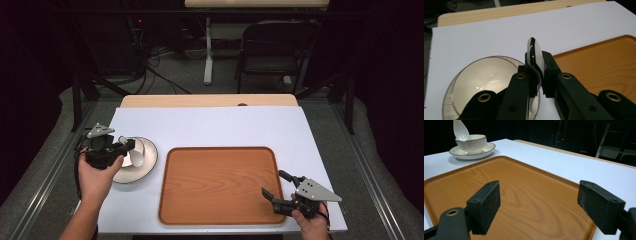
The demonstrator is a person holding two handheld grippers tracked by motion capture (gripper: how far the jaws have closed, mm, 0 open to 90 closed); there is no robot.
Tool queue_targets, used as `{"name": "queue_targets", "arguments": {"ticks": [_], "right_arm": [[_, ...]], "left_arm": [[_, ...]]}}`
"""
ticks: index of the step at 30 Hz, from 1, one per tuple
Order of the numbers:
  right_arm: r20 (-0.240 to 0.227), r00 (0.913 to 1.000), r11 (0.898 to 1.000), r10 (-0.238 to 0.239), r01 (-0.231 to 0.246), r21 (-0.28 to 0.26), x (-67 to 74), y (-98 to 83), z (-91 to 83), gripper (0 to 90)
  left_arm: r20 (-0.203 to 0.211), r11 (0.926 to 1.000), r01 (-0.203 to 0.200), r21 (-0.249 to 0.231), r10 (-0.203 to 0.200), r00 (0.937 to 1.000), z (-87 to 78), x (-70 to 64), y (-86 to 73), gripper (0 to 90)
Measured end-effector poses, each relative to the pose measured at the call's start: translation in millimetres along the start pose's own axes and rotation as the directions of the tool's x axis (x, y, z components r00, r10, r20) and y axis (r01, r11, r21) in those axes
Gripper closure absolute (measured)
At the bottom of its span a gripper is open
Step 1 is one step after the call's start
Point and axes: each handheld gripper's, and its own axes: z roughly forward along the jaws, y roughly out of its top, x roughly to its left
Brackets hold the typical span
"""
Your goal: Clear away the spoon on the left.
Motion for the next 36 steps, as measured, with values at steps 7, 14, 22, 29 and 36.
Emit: {"name": "queue_targets", "arguments": {"ticks": [7,14,22,29,36], "right_arm": [[-0.003,1.0,1.0,-0.002,0.002,-0.001,0.0,-0.1,0.9,18.5],[-0.004,1.0,1.0,-0.001,0.001,0.0,-0.2,-0.1,0.8,18.5],[-0.005,1.0,1.0,0.0,0.0,-0.001,-0.2,-0.2,0.9,18.5],[-0.007,1.0,1.0,0.003,-0.003,0.001,0.2,-0.3,1.2,18.5],[-0.006,1.0,1.0,0.001,-0.001,0.0,-0.1,-0.4,1.1,18.5]], "left_arm": [[0.045,0.9985,-0.049,0.022,0.048,0.9978,4.4,-21.4,1.9,85.0],[0.09,0.9954,-0.085,0.044,0.081,0.9926,10.8,-36.4,3.4,85.0],[0.133,0.9871,-0.141,0.077,0.13,0.9826,17.3,-53.2,5.2,85.0],[0.205,0.9813,-0.164,0.101,0.141,0.9686,21.7,-67.5,5.0,85.1],[0.245,0.9713,-0.209,0.113,0.176,0.9533,29.4,-83.8,3.8,85.1]]}}
